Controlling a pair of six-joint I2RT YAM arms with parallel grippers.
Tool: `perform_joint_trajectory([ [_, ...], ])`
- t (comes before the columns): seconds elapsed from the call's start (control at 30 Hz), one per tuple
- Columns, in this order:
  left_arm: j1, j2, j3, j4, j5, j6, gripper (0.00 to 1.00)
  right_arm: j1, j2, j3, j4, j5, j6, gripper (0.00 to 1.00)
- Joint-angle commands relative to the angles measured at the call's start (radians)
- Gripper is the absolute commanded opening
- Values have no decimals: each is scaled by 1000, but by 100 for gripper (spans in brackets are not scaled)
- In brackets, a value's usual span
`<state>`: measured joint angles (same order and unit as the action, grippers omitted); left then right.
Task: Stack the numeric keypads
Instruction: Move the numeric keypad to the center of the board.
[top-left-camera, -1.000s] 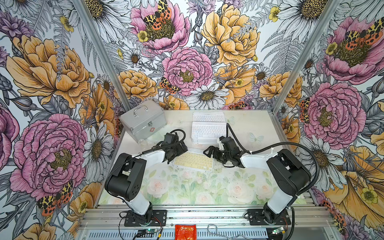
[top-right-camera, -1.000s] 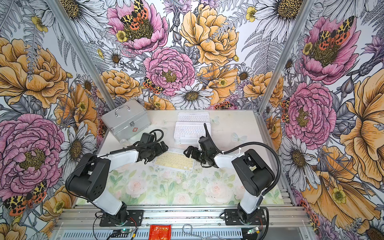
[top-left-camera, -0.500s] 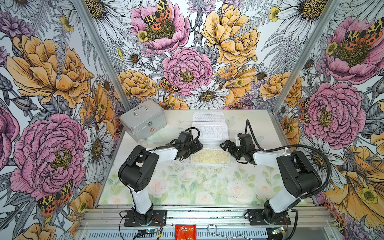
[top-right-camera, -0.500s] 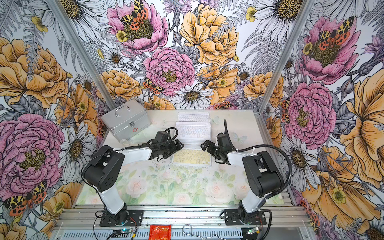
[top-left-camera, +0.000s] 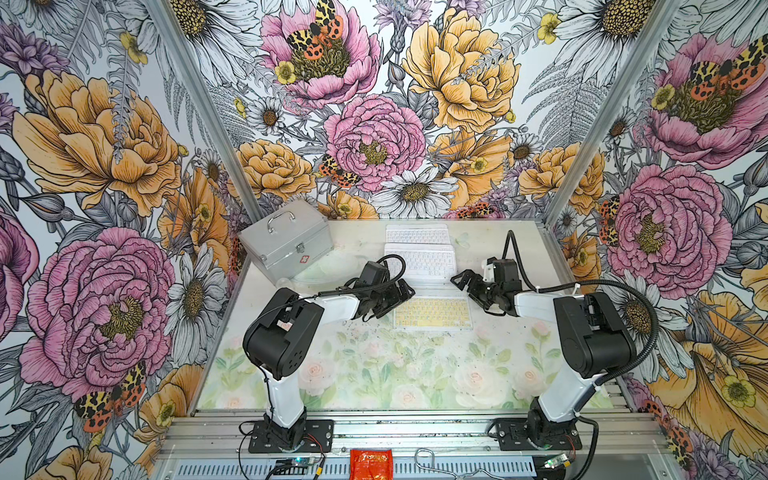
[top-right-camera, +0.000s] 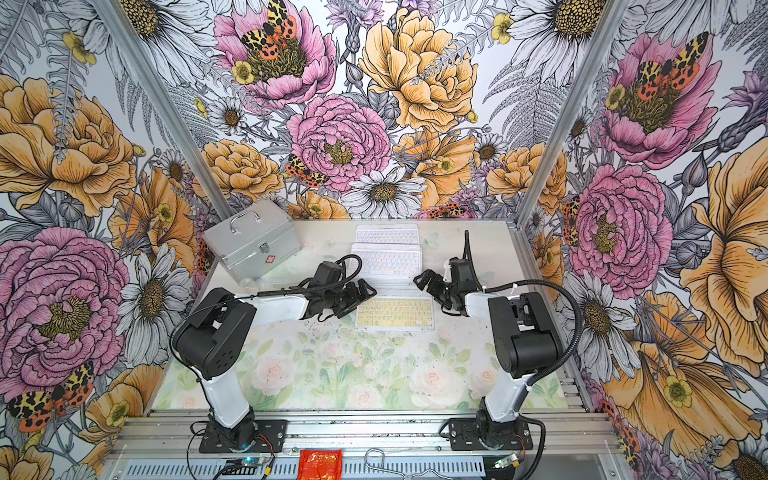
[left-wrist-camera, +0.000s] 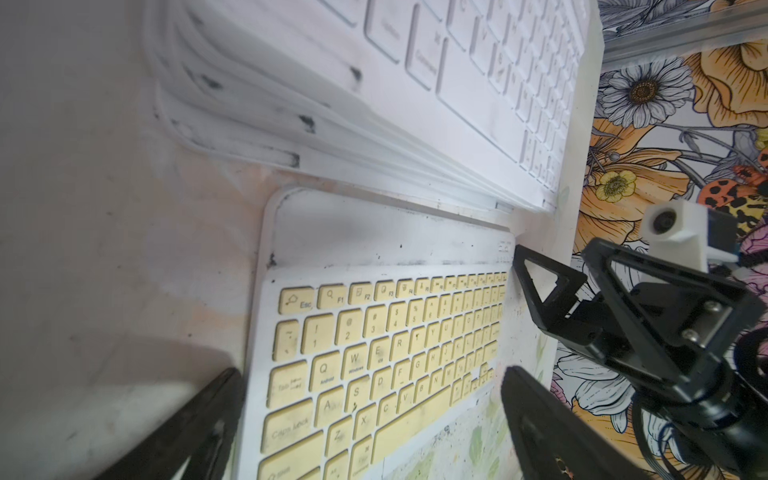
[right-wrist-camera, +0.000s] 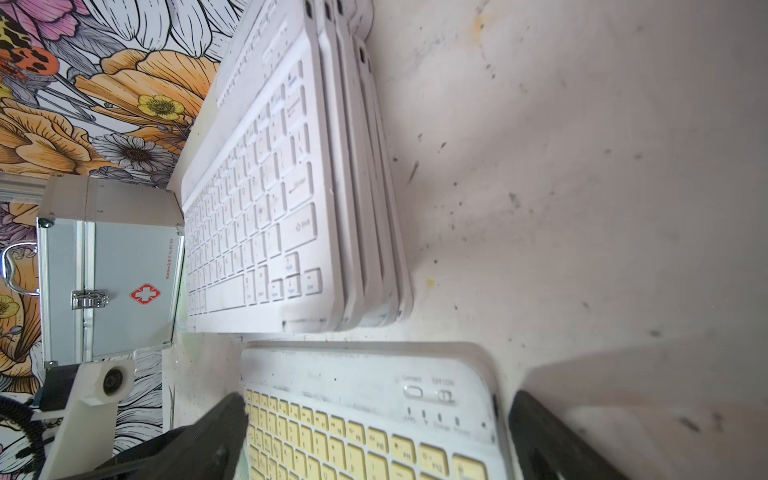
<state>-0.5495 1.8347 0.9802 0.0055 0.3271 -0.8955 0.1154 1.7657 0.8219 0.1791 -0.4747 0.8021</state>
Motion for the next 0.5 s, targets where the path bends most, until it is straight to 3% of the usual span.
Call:
perform_joint_trajectory([
  [0.0, 1, 56, -40, -105, 30, -25, 99, -6, 46, 24, 20, -36, -3, 100],
  [0.47, 10, 71, -26, -101, 34, -22, 99, -6, 14, -33, 121, -88, 49, 100],
])
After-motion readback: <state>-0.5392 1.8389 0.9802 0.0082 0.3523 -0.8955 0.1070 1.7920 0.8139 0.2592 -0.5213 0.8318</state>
